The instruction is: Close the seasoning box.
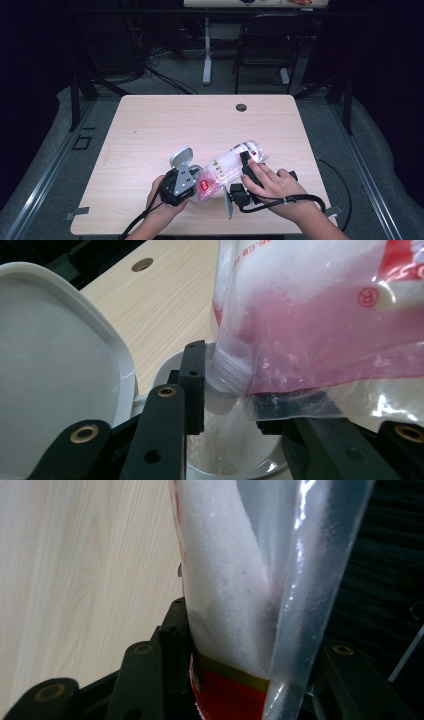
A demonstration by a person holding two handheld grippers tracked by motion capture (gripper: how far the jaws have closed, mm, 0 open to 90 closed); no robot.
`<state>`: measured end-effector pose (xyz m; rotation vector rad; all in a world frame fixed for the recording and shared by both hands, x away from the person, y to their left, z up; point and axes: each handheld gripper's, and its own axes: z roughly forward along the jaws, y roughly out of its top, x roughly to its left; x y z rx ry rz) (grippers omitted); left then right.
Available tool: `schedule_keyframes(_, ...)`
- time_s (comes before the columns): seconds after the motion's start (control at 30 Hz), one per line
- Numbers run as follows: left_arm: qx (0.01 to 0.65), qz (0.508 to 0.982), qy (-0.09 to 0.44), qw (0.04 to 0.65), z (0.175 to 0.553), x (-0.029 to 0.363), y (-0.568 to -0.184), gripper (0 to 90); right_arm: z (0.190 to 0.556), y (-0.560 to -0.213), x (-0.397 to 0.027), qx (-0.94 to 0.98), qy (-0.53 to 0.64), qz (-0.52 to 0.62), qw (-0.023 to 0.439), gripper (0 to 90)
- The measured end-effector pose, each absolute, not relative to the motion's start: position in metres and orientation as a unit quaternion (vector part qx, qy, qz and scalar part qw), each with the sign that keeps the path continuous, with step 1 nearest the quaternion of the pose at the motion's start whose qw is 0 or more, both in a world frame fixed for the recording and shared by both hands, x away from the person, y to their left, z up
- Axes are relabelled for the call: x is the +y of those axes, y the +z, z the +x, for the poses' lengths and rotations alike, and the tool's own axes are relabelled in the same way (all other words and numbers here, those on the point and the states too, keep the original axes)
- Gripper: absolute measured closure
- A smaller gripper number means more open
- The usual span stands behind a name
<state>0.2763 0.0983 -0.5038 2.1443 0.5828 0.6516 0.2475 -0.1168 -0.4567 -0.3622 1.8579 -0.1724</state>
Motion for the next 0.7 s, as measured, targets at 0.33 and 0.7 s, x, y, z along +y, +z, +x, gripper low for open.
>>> schedule_keyframes(0.33, 0.231, 0.847, 0.259, 0.403, 0.2764, 0.0994, -0.5041, 71.2, 0.2466, -0.4563, -0.1152, 0.791, -0.076, -0.159, 0.585, 55.7)
schedule_keyframes(0.7, 0.227, 0.848, 0.260, 0.402, 0.2751, 0.0980, -0.5049, 71.2, 0.2451, -0.4557, -0.1139, 0.783, -0.090, -0.170, 0.592, 56.9)
